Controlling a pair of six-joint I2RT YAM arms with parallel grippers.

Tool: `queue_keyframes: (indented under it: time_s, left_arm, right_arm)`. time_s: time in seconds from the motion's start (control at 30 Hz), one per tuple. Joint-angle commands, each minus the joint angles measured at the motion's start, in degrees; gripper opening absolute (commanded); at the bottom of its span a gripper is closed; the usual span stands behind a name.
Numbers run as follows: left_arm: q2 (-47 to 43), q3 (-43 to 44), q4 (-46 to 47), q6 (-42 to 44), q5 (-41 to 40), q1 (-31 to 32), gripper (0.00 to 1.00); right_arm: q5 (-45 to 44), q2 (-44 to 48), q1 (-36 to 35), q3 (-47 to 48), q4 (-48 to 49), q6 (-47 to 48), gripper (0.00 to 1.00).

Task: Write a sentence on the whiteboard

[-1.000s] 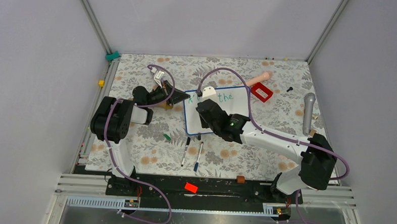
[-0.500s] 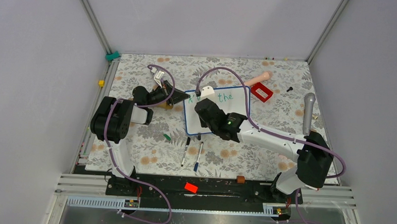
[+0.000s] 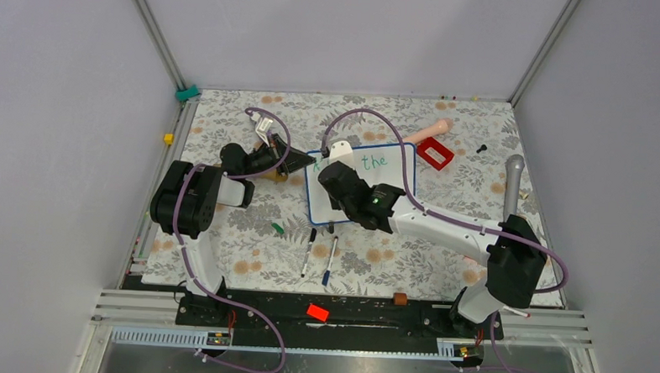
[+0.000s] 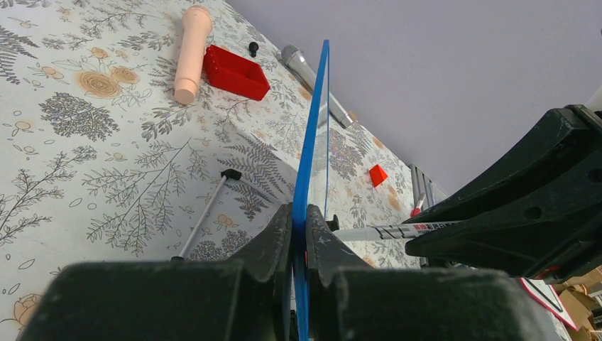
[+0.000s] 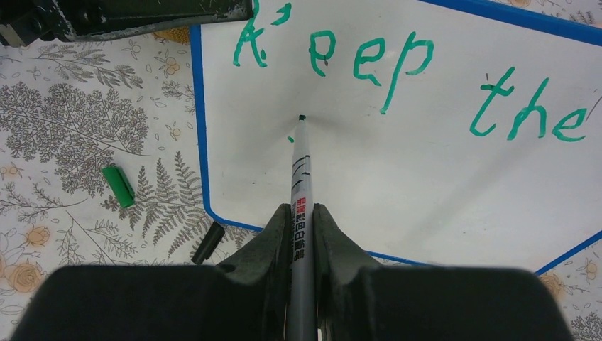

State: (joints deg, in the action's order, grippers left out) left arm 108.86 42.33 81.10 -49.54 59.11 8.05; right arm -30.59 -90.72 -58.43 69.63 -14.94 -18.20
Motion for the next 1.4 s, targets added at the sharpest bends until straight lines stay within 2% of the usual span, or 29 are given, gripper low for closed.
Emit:
queue_keyframes:
  time_s: [0.0,1.1,1.37]
  left_arm:
    - [0.1,1.2,3.6,4.1,-0.2,0.1,0.0]
    - [0.0,1.1,3.7,4.1,-0.2,0.1,0.0]
    - [0.0,1.1,3.7,4.2,-0.2,0.1,0.0]
  right_arm:
    - [-1.2,-0.7,-0.5,2.8,-1.0,0.2,0.0]
    - [4.3,-1.4,-0.6,4.4,-7.6,-3.1,0.0]
    - [3.1,4.2,-0.7,-1.1,-0.6,-1.3,0.0]
